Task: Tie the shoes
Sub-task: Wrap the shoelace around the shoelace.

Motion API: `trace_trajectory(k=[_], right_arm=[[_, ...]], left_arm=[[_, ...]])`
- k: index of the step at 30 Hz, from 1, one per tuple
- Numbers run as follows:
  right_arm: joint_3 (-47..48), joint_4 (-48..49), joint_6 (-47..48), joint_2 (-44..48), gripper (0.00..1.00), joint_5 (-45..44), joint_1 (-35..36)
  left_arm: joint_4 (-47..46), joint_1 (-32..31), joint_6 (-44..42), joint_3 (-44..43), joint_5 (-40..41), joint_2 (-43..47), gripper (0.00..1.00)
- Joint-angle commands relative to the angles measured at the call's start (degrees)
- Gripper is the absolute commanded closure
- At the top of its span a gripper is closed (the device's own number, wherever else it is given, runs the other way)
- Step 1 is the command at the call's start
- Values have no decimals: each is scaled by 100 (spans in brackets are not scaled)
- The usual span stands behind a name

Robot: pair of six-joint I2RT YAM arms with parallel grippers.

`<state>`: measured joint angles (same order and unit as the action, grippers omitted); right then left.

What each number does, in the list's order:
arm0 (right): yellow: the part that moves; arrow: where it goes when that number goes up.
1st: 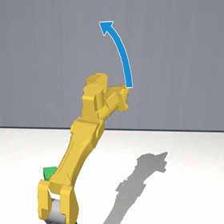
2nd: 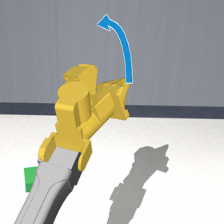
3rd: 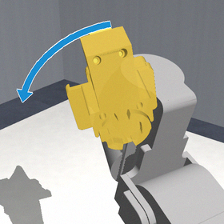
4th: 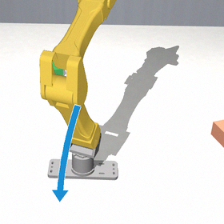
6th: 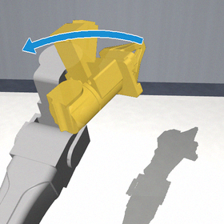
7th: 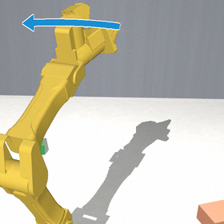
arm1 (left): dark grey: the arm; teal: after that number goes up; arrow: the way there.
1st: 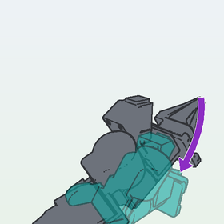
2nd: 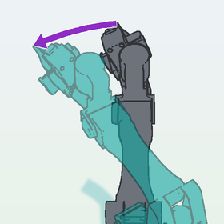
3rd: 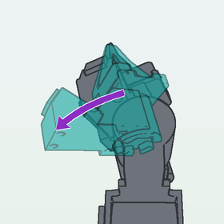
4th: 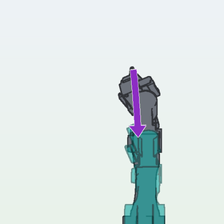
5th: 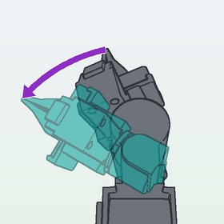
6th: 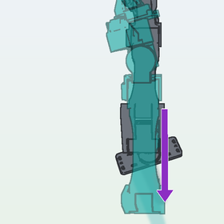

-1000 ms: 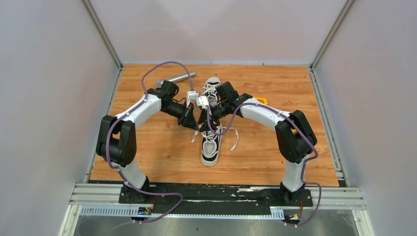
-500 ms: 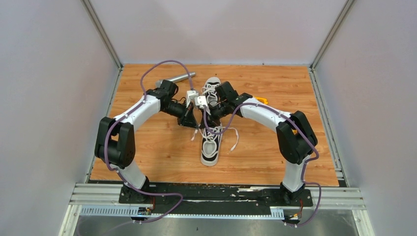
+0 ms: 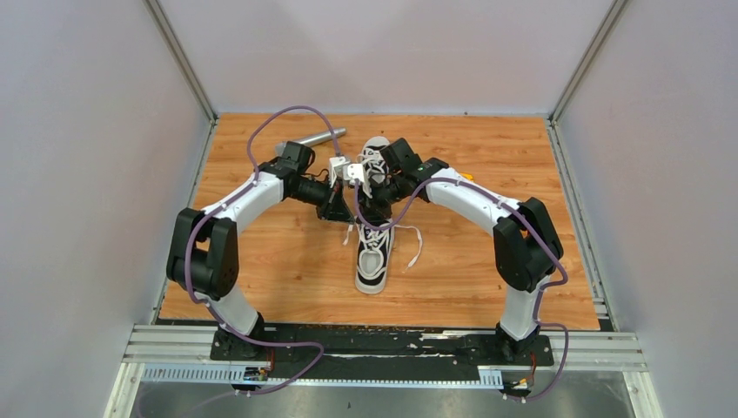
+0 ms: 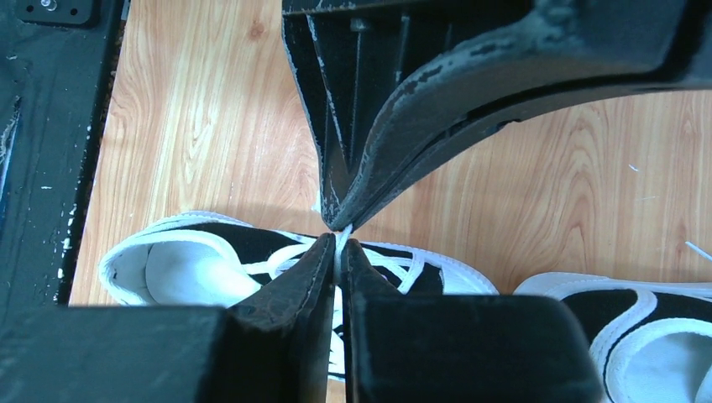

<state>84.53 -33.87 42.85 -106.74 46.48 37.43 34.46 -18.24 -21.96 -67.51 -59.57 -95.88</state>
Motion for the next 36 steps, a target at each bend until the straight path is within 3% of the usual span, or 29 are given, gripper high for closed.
trace_trajectory(k=[1,3,6,9,25,36], right_arm=[[169,75,-370,139,91,100,-69],[209,79,-482,46,85,257,-69],[320,122,-737,-89,69,426,-74],[383,150,-967,-232,64,522,-71],[123,355,-1107,-469,61,422,-56],[-244,920,-1696,-277,52,221,-65]], left_arm=[[21,-65,-141,88,125,540,100],[135,-66,-140,80,143,653,100],[330,-66,-146,80,199,721,100],[562,-57,-245,97,282,726,100],[740,-32,-299,-55,291,736,100],[707,-9,-210,-32,85,739,100]])
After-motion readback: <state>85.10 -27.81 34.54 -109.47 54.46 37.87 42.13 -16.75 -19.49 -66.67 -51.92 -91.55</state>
